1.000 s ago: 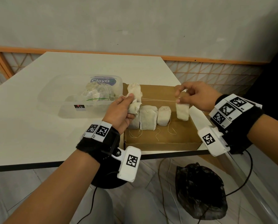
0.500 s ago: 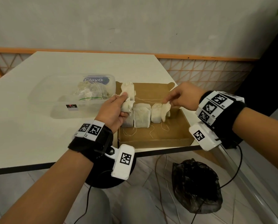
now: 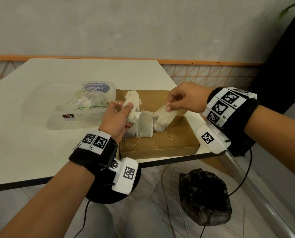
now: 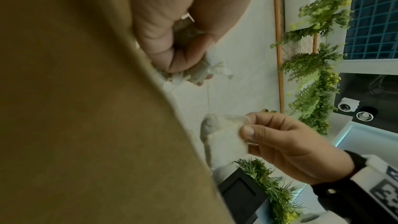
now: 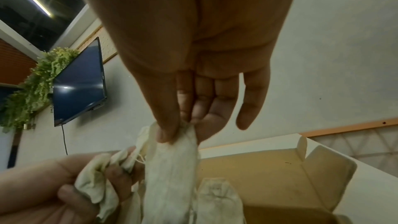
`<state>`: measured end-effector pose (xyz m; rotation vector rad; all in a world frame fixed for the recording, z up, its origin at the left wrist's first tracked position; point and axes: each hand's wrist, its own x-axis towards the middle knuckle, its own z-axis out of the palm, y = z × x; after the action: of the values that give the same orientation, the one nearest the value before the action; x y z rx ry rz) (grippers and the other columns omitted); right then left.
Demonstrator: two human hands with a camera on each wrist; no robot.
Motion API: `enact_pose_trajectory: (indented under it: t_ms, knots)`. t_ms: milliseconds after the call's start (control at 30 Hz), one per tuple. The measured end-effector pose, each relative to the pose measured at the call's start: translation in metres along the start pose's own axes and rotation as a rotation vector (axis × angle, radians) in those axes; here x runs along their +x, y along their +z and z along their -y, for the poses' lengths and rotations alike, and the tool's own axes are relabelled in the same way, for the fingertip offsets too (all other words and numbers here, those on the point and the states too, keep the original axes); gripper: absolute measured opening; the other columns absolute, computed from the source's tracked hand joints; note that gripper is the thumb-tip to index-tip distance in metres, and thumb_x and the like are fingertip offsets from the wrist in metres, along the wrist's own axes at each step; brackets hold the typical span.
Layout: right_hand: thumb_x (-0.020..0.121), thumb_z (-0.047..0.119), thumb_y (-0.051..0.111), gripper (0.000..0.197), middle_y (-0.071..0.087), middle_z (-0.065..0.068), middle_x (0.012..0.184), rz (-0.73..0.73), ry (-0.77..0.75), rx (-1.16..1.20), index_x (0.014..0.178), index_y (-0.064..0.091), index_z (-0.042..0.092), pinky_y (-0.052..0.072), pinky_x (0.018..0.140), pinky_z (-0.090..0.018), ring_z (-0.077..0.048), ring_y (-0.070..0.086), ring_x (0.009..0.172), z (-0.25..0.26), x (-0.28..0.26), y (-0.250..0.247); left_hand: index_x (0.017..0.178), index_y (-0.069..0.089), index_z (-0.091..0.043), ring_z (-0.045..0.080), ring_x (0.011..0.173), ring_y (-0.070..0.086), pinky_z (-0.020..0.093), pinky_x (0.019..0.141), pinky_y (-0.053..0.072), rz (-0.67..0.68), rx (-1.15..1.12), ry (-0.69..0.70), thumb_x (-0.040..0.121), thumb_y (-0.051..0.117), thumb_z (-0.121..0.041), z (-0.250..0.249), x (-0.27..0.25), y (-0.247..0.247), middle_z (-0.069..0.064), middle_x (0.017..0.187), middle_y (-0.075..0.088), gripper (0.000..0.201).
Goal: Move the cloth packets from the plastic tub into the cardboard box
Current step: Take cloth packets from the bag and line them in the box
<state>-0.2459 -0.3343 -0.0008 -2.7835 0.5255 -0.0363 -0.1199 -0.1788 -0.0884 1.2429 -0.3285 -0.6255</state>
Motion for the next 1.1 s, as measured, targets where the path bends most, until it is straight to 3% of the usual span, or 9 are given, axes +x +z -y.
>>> enact_pose_trajectory:
  t_ms: [133,233,333,433,567,667,767,900,1100]
  knots:
    - [0.083,0.024,0.067,0.02,0.054,0.012,0.074,-0.043,0.027,-0.06,0.099,0.067,0.013,0.034,0.059,-0.012,-0.008,0.051,0.074,-0.001,-0.001,-0.002,0.084,0.04,-0.023,0.011,0.058,0.053,0.014,0.036,0.035,-0.018,-0.014,0.06,0.097,0.051,-0.013,0.0,-0.004,0.0,0.007,0.085,0.059,0.019]
    - [0.084,0.027,0.066,0.011,0.053,0.012,0.07,-0.001,0.055,-0.106,0.086,0.063,0.017,0.034,0.057,-0.015,-0.008,0.05,0.069,-0.004,-0.002,0.001,0.082,0.042,-0.025,0.013,0.059,0.054,0.014,0.036,0.034,-0.004,0.001,0.118,0.098,0.05,-0.014,-0.002,-0.005,0.0,0.006,0.081,0.061,0.021]
    - [0.084,0.026,0.066,0.019,0.051,0.01,0.065,0.078,0.097,-0.163,0.07,0.055,0.018,0.032,0.055,-0.018,-0.008,0.047,0.063,-0.011,-0.004,0.007,0.083,0.044,-0.024,0.01,0.062,0.062,0.014,0.037,0.035,0.027,-0.04,0.165,0.099,0.047,-0.013,-0.009,-0.004,-0.003,0.001,0.079,0.065,0.019]
    - [0.087,0.023,0.063,0.013,0.048,0.011,0.065,0.115,0.142,-0.195,0.087,0.064,0.01,0.03,0.055,-0.015,-0.007,0.045,0.063,-0.021,-0.009,0.009,0.085,0.045,-0.023,0.007,0.057,0.06,0.014,0.037,0.035,0.009,-0.061,0.192,0.099,0.047,-0.015,-0.02,-0.002,-0.006,0.003,0.08,0.064,0.016]
    - [0.089,0.024,0.06,0.024,0.046,0.017,0.071,0.15,0.116,-0.201,0.106,0.064,0.009,0.029,0.058,-0.011,-0.004,0.044,0.069,-0.026,-0.016,0.008,0.087,0.049,-0.022,0.003,0.05,0.059,0.014,0.039,0.038,-0.008,-0.081,0.207,0.098,0.051,-0.02,-0.031,0.001,-0.009,0.005,0.085,0.063,0.011]
    - [0.086,0.025,0.064,0.024,0.057,0.011,0.079,0.169,0.044,-0.058,0.106,0.067,0.013,0.037,0.066,-0.013,-0.004,0.05,0.074,-0.017,-0.019,0.006,0.088,0.049,-0.023,0.003,0.051,0.059,0.014,0.04,0.038,0.014,-0.061,0.199,0.097,0.051,-0.02,-0.029,0.001,-0.008,0.005,0.084,0.064,0.01]
    - [0.081,0.023,0.07,0.018,0.062,0.006,0.081,0.202,0.005,0.07,0.098,0.067,0.017,0.043,0.075,-0.021,-0.006,0.054,0.075,-0.006,-0.014,0.009,0.088,0.05,-0.023,0.007,0.054,0.058,0.014,0.039,0.037,0.037,-0.014,0.178,0.096,0.053,-0.021,-0.015,0.002,-0.007,0.012,0.093,0.063,0.009]
    - [0.079,0.022,0.072,0.014,0.056,0.012,0.072,0.196,0.015,0.047,0.091,0.066,0.017,0.041,0.07,-0.02,-0.003,0.05,0.069,0.0,0.005,0.022,0.091,0.053,-0.021,0.014,0.065,0.054,0.014,0.038,0.036,0.028,0.02,0.137,0.095,0.055,-0.021,0.0,0.003,-0.009,0.016,0.101,0.06,0.005]
    - [0.077,0.024,0.073,0.021,0.052,0.016,0.068,0.217,0.035,-0.033,0.096,0.07,0.015,0.036,0.064,-0.019,0.0,0.046,0.066,0.0,0.029,0.029,0.086,0.054,-0.023,0.017,0.069,0.052,0.014,0.038,0.035,0.051,0.012,0.104,0.095,0.056,-0.022,0.009,0.006,-0.015,0.018,0.101,0.059,0.009]
